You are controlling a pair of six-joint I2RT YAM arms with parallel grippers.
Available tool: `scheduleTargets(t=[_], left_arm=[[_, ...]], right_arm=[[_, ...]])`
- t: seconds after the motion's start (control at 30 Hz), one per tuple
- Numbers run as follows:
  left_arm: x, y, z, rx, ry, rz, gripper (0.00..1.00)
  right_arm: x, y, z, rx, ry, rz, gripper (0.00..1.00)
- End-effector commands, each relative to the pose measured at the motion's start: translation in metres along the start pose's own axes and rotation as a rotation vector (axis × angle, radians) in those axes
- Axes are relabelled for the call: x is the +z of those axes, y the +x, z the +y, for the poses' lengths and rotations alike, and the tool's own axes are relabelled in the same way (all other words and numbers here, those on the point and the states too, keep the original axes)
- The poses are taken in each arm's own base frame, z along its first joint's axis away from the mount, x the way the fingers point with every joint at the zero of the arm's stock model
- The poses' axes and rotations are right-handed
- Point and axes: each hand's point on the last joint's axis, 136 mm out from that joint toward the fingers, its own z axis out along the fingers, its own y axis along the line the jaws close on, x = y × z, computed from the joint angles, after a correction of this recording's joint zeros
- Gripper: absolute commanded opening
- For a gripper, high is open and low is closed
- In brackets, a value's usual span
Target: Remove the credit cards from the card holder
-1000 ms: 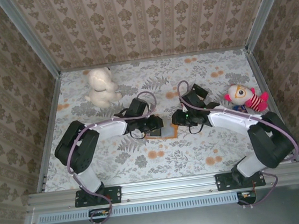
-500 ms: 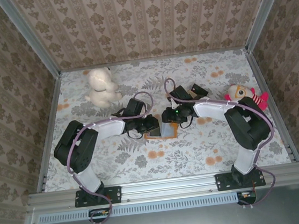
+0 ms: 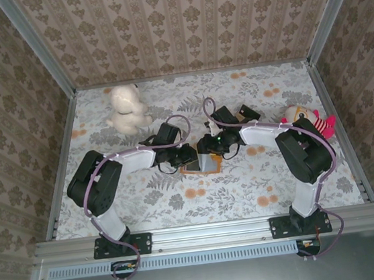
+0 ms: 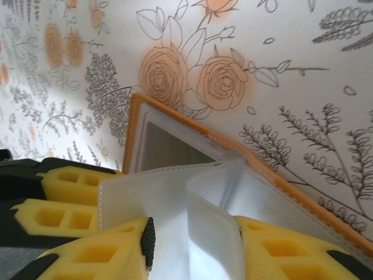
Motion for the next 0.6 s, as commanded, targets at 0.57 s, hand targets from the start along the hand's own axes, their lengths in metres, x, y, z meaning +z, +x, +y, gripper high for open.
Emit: scheduleTargets(t=[0.57], left_arm=[[0.015,0.013,-0.021,0.112,-0.088,0.043,0.17]], right_arm=[[-0.081,0.005,-0.016,0.072,0.134,-0.233,0.38]])
